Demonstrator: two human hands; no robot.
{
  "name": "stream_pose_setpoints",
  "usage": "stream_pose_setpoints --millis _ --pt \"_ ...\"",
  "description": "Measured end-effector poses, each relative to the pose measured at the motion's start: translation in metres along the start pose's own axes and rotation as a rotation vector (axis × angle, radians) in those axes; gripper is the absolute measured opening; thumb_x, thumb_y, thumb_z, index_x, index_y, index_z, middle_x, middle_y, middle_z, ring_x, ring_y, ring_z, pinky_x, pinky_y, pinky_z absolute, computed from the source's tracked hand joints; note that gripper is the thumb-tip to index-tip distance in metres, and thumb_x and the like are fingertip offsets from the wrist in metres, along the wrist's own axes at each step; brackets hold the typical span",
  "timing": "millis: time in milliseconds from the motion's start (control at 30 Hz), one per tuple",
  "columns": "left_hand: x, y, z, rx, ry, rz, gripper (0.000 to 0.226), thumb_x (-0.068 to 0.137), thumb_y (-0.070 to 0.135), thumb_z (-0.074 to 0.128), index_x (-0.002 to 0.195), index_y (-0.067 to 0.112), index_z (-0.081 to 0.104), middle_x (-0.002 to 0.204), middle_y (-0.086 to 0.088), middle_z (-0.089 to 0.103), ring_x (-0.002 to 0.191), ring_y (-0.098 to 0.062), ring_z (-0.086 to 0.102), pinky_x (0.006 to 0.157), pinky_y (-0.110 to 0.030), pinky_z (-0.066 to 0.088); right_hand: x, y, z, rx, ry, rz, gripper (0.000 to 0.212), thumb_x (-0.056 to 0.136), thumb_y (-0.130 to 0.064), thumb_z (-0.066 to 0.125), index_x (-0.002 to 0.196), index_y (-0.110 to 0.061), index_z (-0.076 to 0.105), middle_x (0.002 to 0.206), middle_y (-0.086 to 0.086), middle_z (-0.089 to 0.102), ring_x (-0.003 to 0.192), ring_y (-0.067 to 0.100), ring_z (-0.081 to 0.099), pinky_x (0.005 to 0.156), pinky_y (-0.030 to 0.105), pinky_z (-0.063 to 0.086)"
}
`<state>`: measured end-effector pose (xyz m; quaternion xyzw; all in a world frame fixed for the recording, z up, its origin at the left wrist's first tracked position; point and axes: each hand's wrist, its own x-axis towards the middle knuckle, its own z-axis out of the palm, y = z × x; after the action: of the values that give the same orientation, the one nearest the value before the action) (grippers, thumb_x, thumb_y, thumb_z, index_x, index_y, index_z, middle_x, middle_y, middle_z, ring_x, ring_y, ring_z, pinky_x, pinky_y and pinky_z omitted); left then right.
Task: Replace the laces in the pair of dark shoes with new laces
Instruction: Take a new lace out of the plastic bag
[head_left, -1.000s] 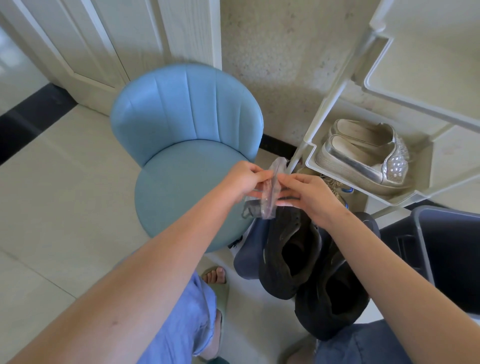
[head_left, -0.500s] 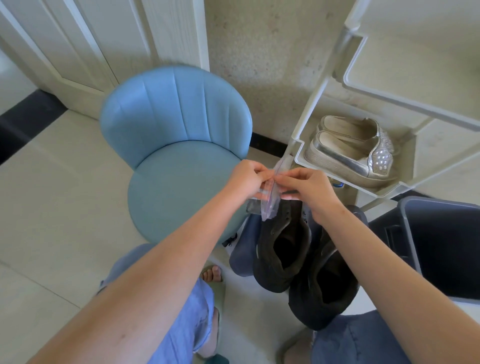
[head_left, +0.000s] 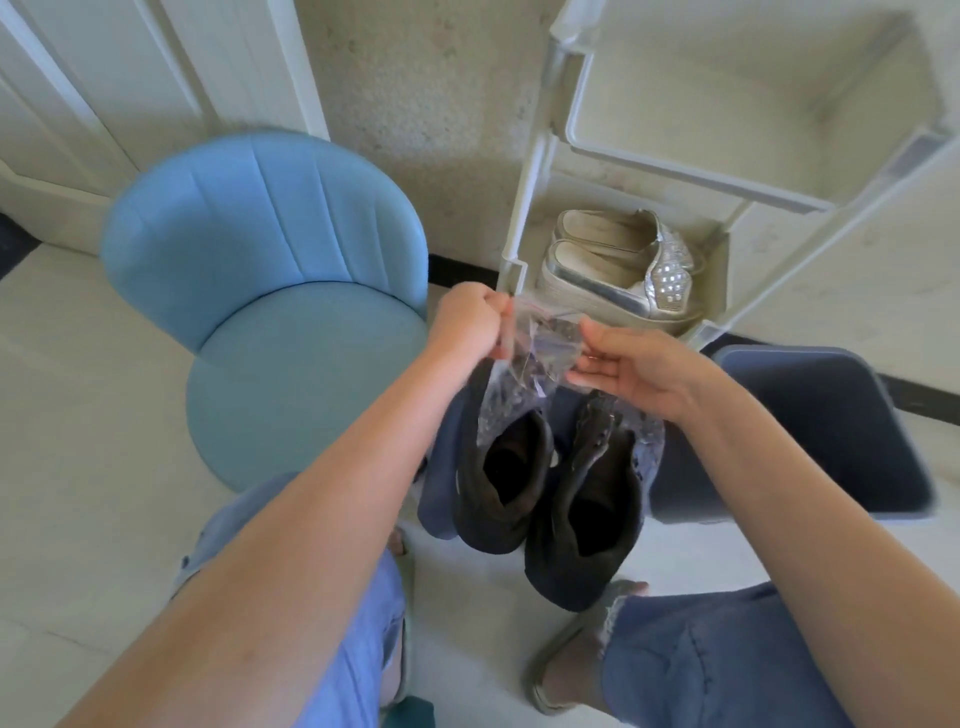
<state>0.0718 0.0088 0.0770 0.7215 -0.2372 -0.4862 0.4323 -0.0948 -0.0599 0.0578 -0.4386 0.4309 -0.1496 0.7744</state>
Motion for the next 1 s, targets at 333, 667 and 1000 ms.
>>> stream_pose_setpoints --millis 333,667,1000 --pt "-0.005 -0.012 0.053 0.17 -0.216 0.156 0.036 0.102 0.018 0.038 0.069 0.012 0.053 0.062 0.0 0.049 0.052 -0.01 0.046 0.044 -0.011 0.043 -0.029 0.01 -0.026 -1.264 0.349 -0.485 0.038 0.075 0.01 0.055 0.072 -0.028 0.061 0.135 -0.006 0.041 0.132 0.021 0.025 0.106 0.036 0.027" --pt "-0.007 -0.008 0.065 0.089 -0.311 0.308 0.02 0.098 0.023 0.05 0.083 0.018 0.063 0.074 0.004 0.061 0.057 0.0 0.058 0.054 -0.014 0.05 -0.028 0.012 -0.027 -1.037 0.549 -0.503 0.017 0.079 -0.02 0.074 0.093 -0.016 0.065 0.106 0.004 0.057 0.085 0.017 0.059 0.072 0.025 0.047" --pt "0.002 -0.008 0.058 0.214 0.086 0.326 0.029 0.098 0.03 0.049 0.12 0.011 0.051 0.1 0.004 0.061 0.09 -0.016 0.064 0.075 -0.026 0.051 -0.025 0.008 -0.023 -0.786 0.414 -0.437 0.038 0.08 0.003 0.066 0.111 -0.018 0.061 0.088 -0.013 0.06 0.066 -0.006 0.056 0.058 0.008 0.045"
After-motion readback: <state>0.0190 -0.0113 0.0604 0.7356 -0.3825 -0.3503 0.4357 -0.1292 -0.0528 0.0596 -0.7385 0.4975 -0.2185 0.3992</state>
